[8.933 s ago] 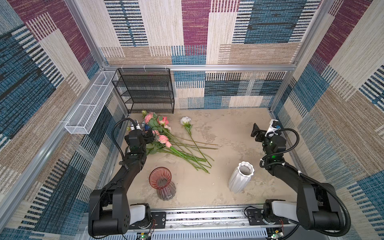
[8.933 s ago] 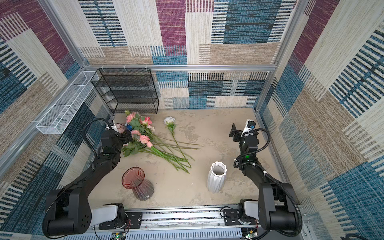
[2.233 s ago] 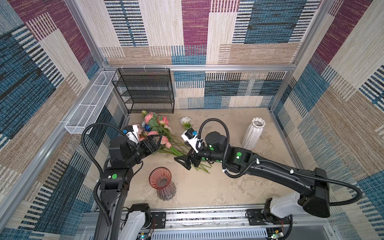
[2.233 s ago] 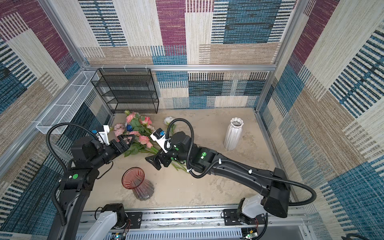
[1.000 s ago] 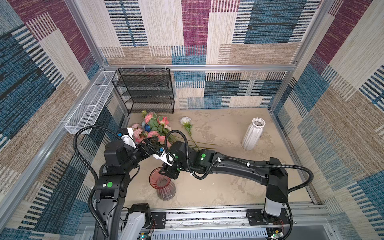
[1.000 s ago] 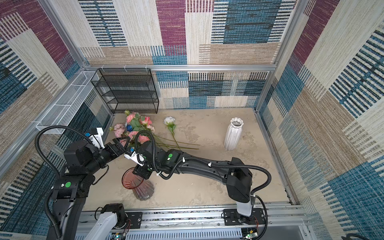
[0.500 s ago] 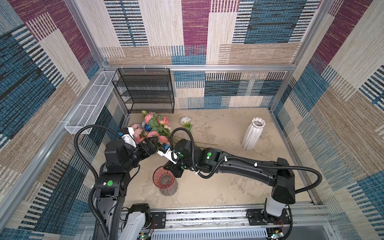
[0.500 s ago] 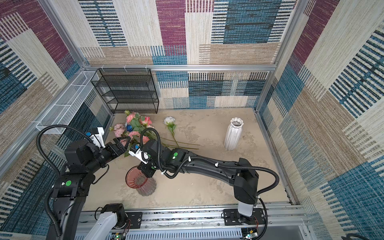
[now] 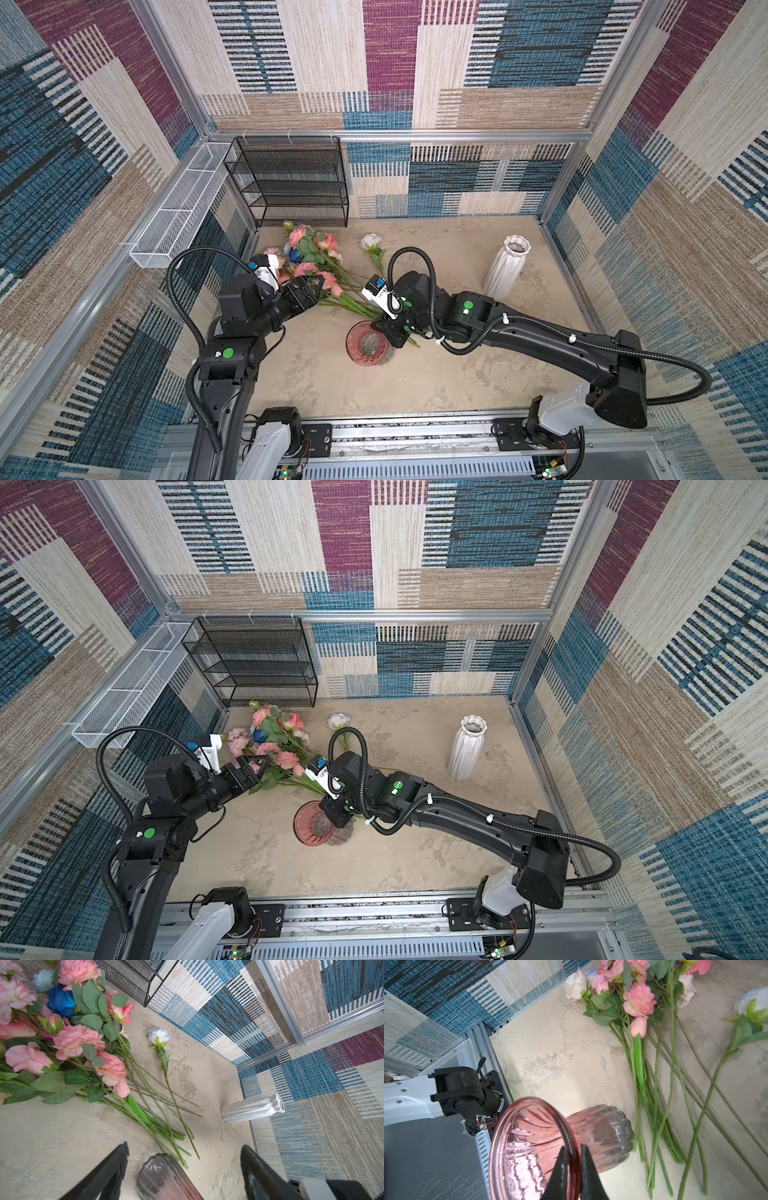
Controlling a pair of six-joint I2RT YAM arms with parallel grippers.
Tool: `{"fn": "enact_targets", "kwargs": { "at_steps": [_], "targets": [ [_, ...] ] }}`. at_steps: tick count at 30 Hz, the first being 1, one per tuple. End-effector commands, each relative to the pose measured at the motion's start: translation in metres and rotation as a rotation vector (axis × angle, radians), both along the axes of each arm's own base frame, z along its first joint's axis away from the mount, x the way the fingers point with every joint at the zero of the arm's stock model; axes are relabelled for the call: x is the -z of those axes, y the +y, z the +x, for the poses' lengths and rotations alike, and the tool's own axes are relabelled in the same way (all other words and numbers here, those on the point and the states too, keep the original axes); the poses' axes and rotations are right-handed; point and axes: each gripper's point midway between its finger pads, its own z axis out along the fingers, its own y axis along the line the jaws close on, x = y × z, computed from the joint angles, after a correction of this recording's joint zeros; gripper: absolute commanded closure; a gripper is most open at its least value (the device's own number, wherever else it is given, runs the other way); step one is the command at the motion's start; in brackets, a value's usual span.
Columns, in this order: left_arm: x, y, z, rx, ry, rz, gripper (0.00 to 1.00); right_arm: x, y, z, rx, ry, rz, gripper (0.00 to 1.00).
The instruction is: Arrange the flowers into the vase
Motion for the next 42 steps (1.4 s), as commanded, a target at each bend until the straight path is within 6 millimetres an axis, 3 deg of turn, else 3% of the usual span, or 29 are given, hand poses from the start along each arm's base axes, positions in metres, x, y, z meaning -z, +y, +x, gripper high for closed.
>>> {"fn": "enact_targets", "kwargs": {
  "at_steps": [1, 7, 16, 23, 27, 34, 38, 42],
  "targets": [
    [0.0, -0.009, 0.004, 0.062, -0.019, -0.01, 0.15, -0.018, -0.015, -0.004, 0.054, 0.023, 0.043, 1.0],
    [0.02, -0.035, 0.014, 0.156, 0.029, -0.002, 0.15, -0.024, -0.04, -0.015, 0.107, 0.079, 0.037, 1.0],
    [0.062, -0.11, 0.032, 0.308, 0.114, 0.075, 0.17, -0.033, -0.101, -0.007, 0.272, 0.096, 0.009, 1.0],
    [0.099, -0.181, 0.053, 0.41, 0.218, 0.164, 0.25, -0.036, -0.142, -0.003, 0.393, 0.09, 0.013, 1.0],
    [0.11, -0.198, 0.083, 0.385, 0.21, 0.206, 0.25, -0.038, -0.151, -0.004, 0.421, 0.079, 0.02, 1.0],
    [0.126, -0.236, 0.147, 0.362, 0.178, 0.175, 0.37, -0.045, -0.16, -0.007, 0.443, 0.069, 0.038, 1.0],
    [0.16, -0.26, 0.166, 0.39, 0.246, 0.146, 0.41, -0.05, -0.164, -0.006, 0.46, 0.057, 0.042, 1.0],
    [0.196, -0.263, 0.167, 0.387, 0.314, 0.166, 0.45, -0.057, -0.167, -0.002, 0.48, 0.036, 0.043, 1.0]
  ]
}}
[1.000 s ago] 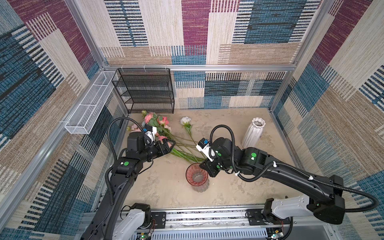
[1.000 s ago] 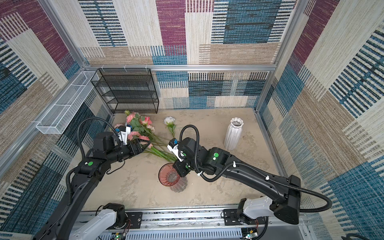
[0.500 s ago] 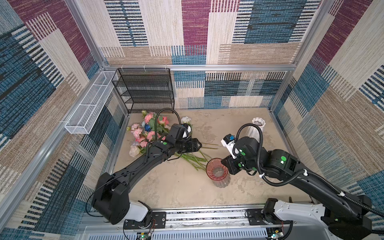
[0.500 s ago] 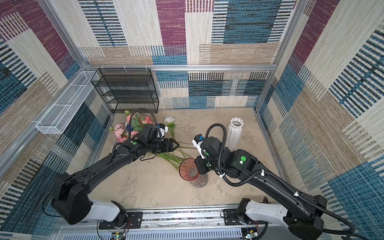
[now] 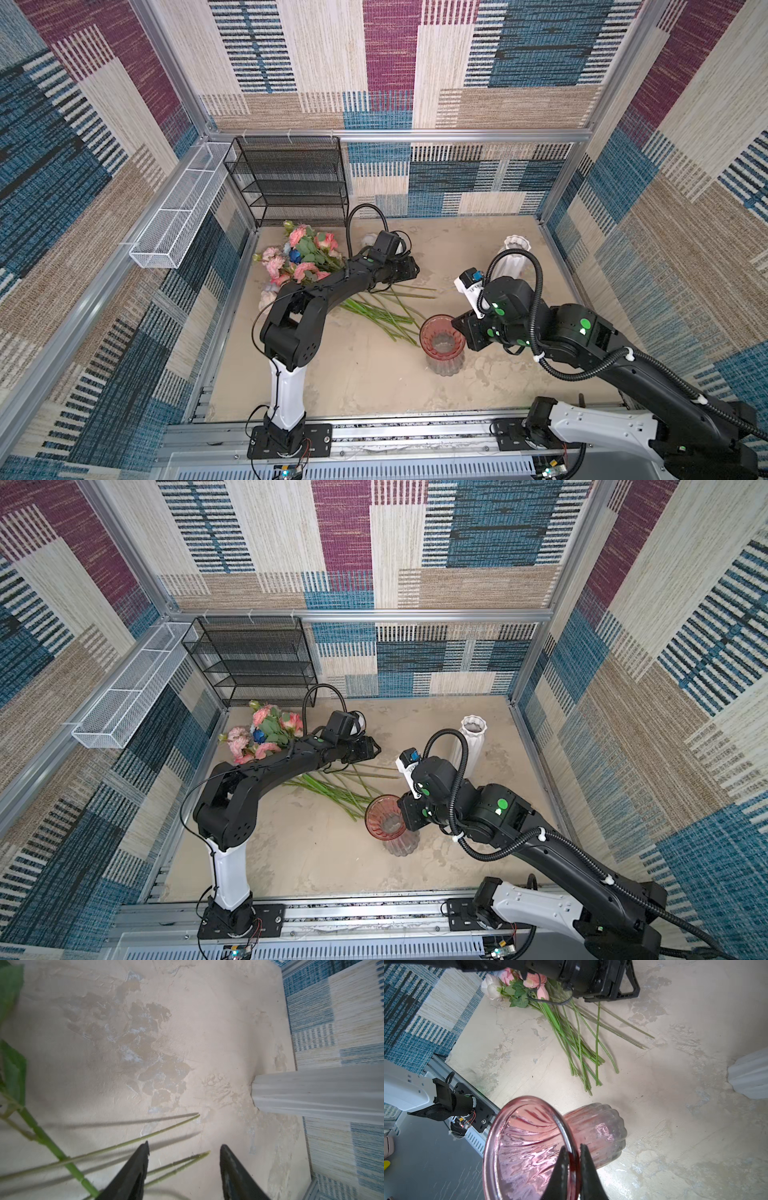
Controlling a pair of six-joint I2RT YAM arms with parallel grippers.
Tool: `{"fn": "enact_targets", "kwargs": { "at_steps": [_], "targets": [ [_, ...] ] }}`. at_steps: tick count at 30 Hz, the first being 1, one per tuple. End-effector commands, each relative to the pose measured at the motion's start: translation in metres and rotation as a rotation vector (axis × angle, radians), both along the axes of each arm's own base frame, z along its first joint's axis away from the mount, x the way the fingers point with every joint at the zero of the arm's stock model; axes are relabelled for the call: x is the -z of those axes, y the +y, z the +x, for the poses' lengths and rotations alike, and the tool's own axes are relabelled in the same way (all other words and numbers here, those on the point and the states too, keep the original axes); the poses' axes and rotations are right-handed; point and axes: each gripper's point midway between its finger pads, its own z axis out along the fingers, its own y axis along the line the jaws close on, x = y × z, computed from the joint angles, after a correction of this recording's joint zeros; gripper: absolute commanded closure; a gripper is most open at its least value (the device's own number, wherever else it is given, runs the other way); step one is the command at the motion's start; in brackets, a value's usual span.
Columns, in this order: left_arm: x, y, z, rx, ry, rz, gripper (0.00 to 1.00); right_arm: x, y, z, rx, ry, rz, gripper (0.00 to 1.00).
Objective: Arrange the flowers into the vase
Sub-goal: 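Set the pink vase upright near the white vase while the left gripper lowers onto stems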
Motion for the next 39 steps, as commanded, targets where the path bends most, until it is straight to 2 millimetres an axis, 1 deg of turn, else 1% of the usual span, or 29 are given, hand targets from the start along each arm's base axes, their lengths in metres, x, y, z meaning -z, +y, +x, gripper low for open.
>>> {"fn": "enact_targets", "kwargs": {
  "at_steps": [1, 3, 6, 9, 12, 14, 16, 19, 22, 25, 26, 30, 31, 34, 36, 37, 39],
  "targets": [
    [0.014, -0.004, -0.002, -0.004, 0.037, -0.011, 0.45, -0.026, 0.004, 0.014, 0.045, -0.078, 0.068, 1.0],
    [0.025, -0.001, -0.011, 0.003, 0.066, -0.002, 0.47, -0.028, 0.003, 0.019, 0.064, -0.094, 0.06, 1.0],
    [0.041, 0.006, -0.031, 0.015, 0.108, 0.026, 0.48, -0.032, 0.003, 0.033, 0.098, -0.125, 0.057, 1.0],
    [0.058, 0.021, -0.054, 0.011, 0.151, 0.058, 0.49, -0.035, 0.001, 0.051, 0.124, -0.156, 0.068, 1.0],
    [0.075, 0.035, -0.073, -0.001, 0.188, 0.079, 0.52, -0.042, -0.002, 0.071, 0.149, -0.19, 0.091, 1.0],
    [0.082, 0.042, -0.085, -0.006, 0.205, 0.087, 0.54, -0.047, -0.003, 0.082, 0.156, -0.21, 0.102, 1.0],
    [0.091, 0.052, -0.098, -0.011, 0.226, 0.104, 0.55, -0.051, 0.001, 0.093, 0.145, -0.22, 0.123, 1.0],
    [0.093, 0.063, -0.109, -0.015, 0.23, 0.115, 0.56, -0.057, 0.008, 0.107, 0.135, -0.242, 0.135, 1.0],
    [0.077, 0.064, -0.115, -0.002, 0.196, 0.096, 0.55, -0.061, 0.009, 0.122, 0.147, -0.267, 0.125, 1.0],
    [0.066, 0.078, -0.119, -0.022, 0.174, 0.13, 0.55, -0.066, 0.009, 0.137, 0.16, -0.293, 0.129, 1.0],
    [0.06, 0.079, -0.12, -0.022, 0.166, 0.118, 0.55, -0.068, 0.008, 0.142, 0.166, -0.304, 0.127, 1.0],
    [0.016, 0.065, -0.114, 0.0, 0.073, 0.022, 0.51, -0.066, 0.006, 0.157, 0.178, -0.314, 0.125, 1.0],
    [0.001, 0.06, -0.11, 0.0, 0.041, -0.01, 0.5, -0.065, 0.006, 0.16, 0.182, -0.314, 0.127, 1.0],
    [-0.032, 0.045, -0.091, -0.003, -0.051, -0.099, 0.5, -0.062, 0.005, 0.163, 0.187, -0.315, 0.13, 1.0],
    [-0.042, 0.033, -0.076, 0.003, -0.084, -0.128, 0.5, -0.06, 0.003, 0.163, 0.19, -0.31, 0.129, 1.0],
    [-0.042, 0.029, -0.069, 0.003, -0.091, -0.134, 0.5, -0.058, 0.002, 0.162, 0.191, -0.307, 0.128, 1.0],
    [-0.033, 0.017, -0.051, -0.005, -0.089, -0.147, 0.5, -0.056, 0.002, 0.162, 0.191, -0.301, 0.13, 1.0]
  ]
}}
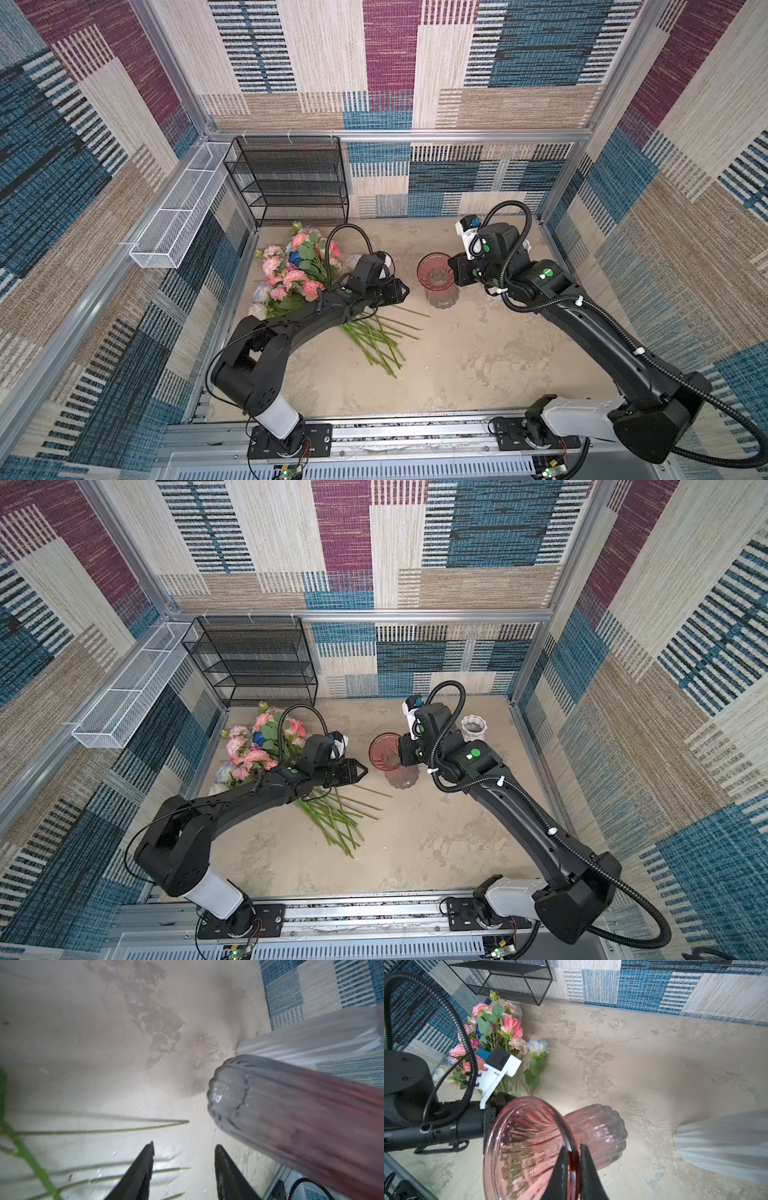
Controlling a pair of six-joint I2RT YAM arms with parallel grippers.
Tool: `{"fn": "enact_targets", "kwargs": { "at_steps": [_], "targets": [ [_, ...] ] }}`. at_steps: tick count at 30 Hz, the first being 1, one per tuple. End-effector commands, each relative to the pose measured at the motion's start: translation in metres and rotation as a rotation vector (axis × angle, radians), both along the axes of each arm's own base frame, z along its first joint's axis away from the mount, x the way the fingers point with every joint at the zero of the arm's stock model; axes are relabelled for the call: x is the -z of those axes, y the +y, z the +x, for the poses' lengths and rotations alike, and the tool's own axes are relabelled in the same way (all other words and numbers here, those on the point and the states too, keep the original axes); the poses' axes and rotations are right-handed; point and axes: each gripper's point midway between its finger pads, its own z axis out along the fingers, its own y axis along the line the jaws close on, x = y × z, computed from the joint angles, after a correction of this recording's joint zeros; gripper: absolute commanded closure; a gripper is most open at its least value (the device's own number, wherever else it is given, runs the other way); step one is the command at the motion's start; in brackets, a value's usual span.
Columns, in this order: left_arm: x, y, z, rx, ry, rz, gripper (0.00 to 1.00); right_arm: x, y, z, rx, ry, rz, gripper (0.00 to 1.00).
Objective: Arrange the flowers into the vase
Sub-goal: 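Set the pink vase upright near the white vase while the left gripper lowers onto stems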
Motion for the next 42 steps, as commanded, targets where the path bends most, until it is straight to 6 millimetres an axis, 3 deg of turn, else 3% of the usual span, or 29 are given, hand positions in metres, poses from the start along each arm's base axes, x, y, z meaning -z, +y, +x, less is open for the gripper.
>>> {"fn": "enact_targets", "kwargs": {
  "at_steps": [1, 4, 7, 13, 20, 25, 28, 32, 36, 39, 42],
  "targets": [
    [0.0, -0.018, 0.029, -0.018, -0.032, -0.051, 0.5, -0.034, 0.01, 0.012, -0.012, -0.124, 0.095, 1.0],
    [0.029, -0.023, 0.045, -0.04, 0.009, -0.02, 0.51, -0.038, 0.01, 0.01, -0.016, -0.127, 0.108, 1.0],
    [0.057, -0.022, 0.043, -0.045, 0.068, 0.006, 0.53, -0.041, 0.009, 0.009, -0.013, -0.13, 0.117, 1.0],
    [0.081, 0.0, 0.002, -0.04, 0.143, 0.031, 0.57, -0.036, 0.014, 0.017, -0.032, -0.118, 0.142, 1.0],
    [0.105, 0.043, -0.055, -0.051, 0.232, 0.136, 0.6, -0.028, 0.035, 0.025, -0.093, -0.09, 0.192, 1.0],
    [0.087, 0.065, -0.061, -0.097, 0.184, 0.159, 0.6, -0.015, 0.051, 0.025, -0.149, -0.036, 0.232, 1.0],
    [0.067, 0.065, -0.055, -0.103, 0.163, 0.103, 0.57, -0.003, 0.057, 0.023, -0.17, 0.003, 0.246, 1.0],
    [0.018, 0.059, -0.05, -0.091, 0.079, 0.022, 0.48, 0.006, 0.064, 0.016, -0.203, 0.053, 0.281, 1.0],
    [-0.023, 0.069, -0.051, -0.101, -0.005, 0.037, 0.43, 0.022, 0.06, 0.015, -0.181, 0.079, 0.259, 1.0],
    [-0.039, 0.079, -0.055, -0.113, -0.044, 0.06, 0.42, 0.028, 0.06, 0.015, -0.179, 0.081, 0.253, 1.0],
    [-0.046, 0.086, -0.061, -0.124, -0.055, 0.066, 0.41, 0.022, 0.058, 0.021, -0.166, 0.052, 0.244, 1.0]
  ]
}}
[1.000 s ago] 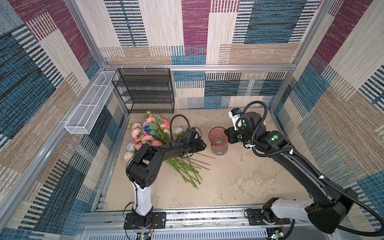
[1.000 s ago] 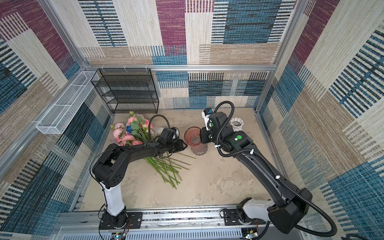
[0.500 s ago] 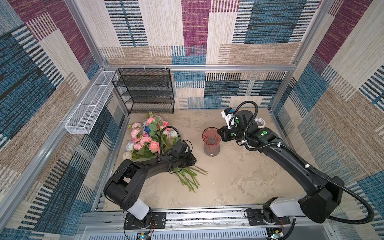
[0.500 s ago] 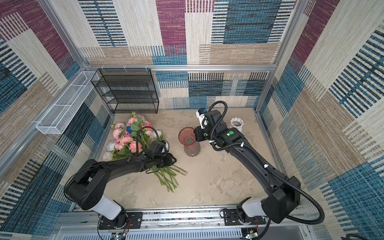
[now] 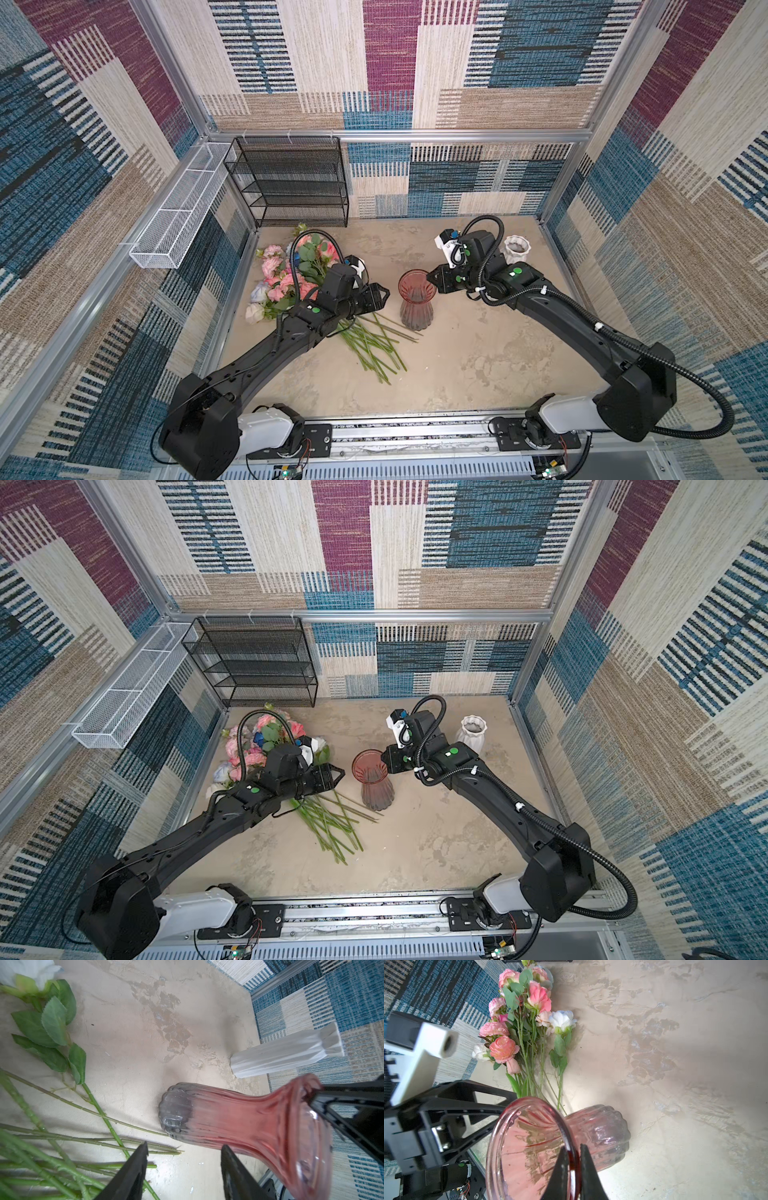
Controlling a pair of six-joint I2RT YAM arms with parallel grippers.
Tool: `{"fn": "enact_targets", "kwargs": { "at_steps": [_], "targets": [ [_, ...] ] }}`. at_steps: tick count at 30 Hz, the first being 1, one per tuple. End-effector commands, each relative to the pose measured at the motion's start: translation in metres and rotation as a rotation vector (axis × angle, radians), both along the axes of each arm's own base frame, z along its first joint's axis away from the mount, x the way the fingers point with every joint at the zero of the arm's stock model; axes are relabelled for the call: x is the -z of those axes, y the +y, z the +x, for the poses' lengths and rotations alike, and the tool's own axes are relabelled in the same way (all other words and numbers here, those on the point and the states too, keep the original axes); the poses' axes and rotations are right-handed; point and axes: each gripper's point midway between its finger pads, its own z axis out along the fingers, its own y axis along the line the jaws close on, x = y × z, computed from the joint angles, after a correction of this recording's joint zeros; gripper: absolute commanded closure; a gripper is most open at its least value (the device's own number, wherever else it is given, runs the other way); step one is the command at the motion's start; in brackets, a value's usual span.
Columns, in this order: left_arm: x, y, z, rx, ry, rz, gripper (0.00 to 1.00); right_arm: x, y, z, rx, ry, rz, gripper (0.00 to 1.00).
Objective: Arrange the flowers into the vase
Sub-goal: 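Set the pink vase upright near the white vase while the left gripper lowers onto stems, then release the pink vase rim with the right gripper while the left grips a rose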
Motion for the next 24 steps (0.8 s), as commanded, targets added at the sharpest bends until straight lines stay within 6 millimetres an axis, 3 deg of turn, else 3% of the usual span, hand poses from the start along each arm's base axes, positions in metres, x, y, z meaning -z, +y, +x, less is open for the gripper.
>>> {"fn": "enact_targets", "kwargs": {
  "at_steps": [1, 4, 10, 15, 17, 20, 22, 24],
  "targets": [
    [0.006, 0.015, -0.008, -0.016, 0.016, 0.066, 0.41, -0.04, 0.012, 0.021, 0.009, -0.139, 0.092, 1.0],
    [0.01, 0.022, -0.012, -0.028, 0.041, 0.055, 0.41, -0.043, 0.015, 0.029, 0.012, -0.141, 0.085, 1.0],
    [0.024, 0.035, -0.017, -0.062, 0.094, 0.035, 0.4, -0.023, 0.025, 0.037, 0.002, -0.079, 0.081, 1.0],
    [0.025, 0.044, -0.017, -0.085, 0.11, 0.021, 0.38, -0.011, 0.021, 0.043, 0.031, -0.048, 0.047, 0.98],
    [0.023, 0.046, -0.015, -0.09, 0.108, 0.023, 0.36, -0.009, 0.016, 0.045, 0.063, -0.053, 0.035, 0.76],
    [0.019, 0.045, -0.013, -0.09, 0.102, 0.019, 0.34, -0.012, 0.013, 0.046, 0.079, -0.068, 0.032, 0.53],
    [0.018, 0.045, -0.012, -0.091, 0.102, 0.018, 0.34, -0.017, 0.011, 0.047, 0.09, -0.084, 0.034, 0.39],
    [0.016, 0.047, -0.01, -0.098, 0.098, 0.016, 0.34, -0.026, 0.009, 0.048, 0.097, -0.107, 0.04, 0.31]
  ]
}}
